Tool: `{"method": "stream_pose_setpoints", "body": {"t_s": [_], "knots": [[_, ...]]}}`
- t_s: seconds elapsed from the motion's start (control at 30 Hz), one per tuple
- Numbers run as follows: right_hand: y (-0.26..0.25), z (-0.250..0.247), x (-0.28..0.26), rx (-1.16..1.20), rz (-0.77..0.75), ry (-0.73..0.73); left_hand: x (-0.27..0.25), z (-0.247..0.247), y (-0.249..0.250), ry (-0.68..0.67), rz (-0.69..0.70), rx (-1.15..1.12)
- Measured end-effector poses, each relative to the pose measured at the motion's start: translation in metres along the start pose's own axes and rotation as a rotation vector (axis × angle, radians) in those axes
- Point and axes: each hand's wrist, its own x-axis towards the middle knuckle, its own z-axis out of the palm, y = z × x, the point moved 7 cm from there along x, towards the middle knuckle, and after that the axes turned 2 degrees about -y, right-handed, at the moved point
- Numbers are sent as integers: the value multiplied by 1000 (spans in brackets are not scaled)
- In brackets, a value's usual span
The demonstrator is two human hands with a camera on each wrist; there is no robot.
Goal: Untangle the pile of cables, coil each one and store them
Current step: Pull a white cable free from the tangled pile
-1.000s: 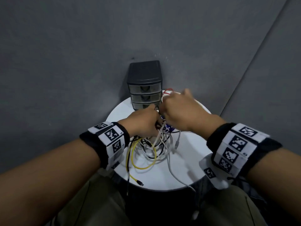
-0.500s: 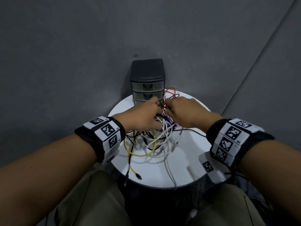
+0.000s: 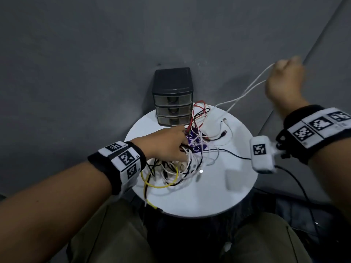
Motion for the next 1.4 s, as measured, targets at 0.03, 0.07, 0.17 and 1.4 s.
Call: {"method": "stream_pose_setpoints", "body": {"t_s": [0.03,0.07,0.17,1.4], "knots": [[4,-6,3,22,6,39,1,0,-2,4,-17,-3],[7,-11,6,45,25,76,3,-1,-3,-3,-29,5],[13,-25,9,122,91,219,7,-1,-2,-30,-27,26],[-115,22,-77,599,-402,-295,28,-20,3,-159,38,-431]]}}
